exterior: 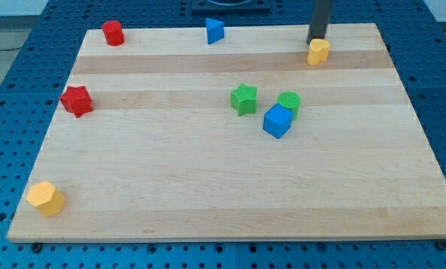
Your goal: Move the yellow heart towards green star
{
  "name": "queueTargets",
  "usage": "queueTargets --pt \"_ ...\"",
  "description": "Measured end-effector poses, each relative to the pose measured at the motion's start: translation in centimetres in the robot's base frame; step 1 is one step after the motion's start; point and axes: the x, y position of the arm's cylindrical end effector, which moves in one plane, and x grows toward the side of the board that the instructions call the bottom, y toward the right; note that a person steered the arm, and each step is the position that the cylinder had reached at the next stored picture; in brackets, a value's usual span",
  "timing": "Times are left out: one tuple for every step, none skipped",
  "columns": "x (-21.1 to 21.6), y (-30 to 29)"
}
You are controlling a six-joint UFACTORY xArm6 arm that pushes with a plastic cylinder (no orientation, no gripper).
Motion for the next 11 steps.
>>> queueTargets --pt "1.7 3.2" --pt "3.0 3.2" --pt "1.1 1.0" --pt "1.4 -1.9" --pt "2.8 -3.3" --pt "4.3 -4.3" --pt "5.9 -5.3" --pt "6.0 -7.5" --pt "6.3 -9.8" --pt "8.2 -10.7" --pt "9.1 -10.7"
